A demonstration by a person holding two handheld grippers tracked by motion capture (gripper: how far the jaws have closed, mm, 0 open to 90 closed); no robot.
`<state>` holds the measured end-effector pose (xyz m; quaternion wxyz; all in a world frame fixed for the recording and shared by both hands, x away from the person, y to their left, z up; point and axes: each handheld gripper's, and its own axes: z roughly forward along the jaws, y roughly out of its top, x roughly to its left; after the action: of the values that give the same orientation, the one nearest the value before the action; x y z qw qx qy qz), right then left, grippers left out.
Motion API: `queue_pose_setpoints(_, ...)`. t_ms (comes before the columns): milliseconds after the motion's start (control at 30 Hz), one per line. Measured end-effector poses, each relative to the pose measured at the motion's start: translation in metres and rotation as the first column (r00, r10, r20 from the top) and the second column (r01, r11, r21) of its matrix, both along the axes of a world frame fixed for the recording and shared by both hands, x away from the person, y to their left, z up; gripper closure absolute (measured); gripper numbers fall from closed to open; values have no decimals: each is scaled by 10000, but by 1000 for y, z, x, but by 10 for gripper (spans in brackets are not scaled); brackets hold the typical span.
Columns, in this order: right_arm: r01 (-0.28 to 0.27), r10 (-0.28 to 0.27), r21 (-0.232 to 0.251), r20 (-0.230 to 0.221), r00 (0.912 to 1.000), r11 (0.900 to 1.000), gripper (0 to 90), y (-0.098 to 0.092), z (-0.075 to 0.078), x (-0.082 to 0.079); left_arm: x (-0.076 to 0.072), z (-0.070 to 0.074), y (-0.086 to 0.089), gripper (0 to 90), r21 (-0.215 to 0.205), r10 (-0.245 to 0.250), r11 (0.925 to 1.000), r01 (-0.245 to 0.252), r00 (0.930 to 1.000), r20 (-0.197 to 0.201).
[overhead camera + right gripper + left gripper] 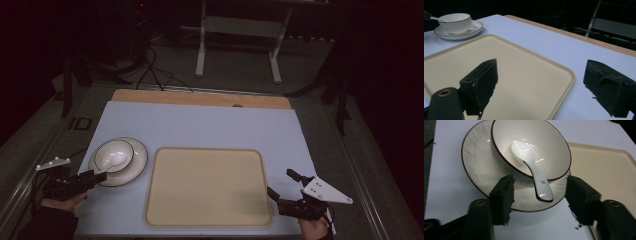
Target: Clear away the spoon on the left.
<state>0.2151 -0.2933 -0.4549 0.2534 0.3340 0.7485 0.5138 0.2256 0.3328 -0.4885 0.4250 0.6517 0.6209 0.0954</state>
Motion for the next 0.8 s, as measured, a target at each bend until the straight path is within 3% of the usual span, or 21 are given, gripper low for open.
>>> queue_pose_setpoints(167,-3,3,-19,-10,10000,10000,123,0,0,0,2,-1,2,560,-303,-106,9995,105,9999,-29)
queue_pose_setpoints(233,1,-1,-22,-20,10000,10000,123,0,0,0,2,-1,2,604,-118,-102,9999,101,9999,-6)
queue_pose_setpoints(433,-4,4,29,112,9999,10000,132,-1,1,-1,4,-4,1,680,-126,-331,9994,330,9994,-141)
queue_pose_setpoints(800,25,-25,12,56,10000,10000,132,-1,0,-1,6,-1,-2,827,57,-515,9987,516,9987,-47)
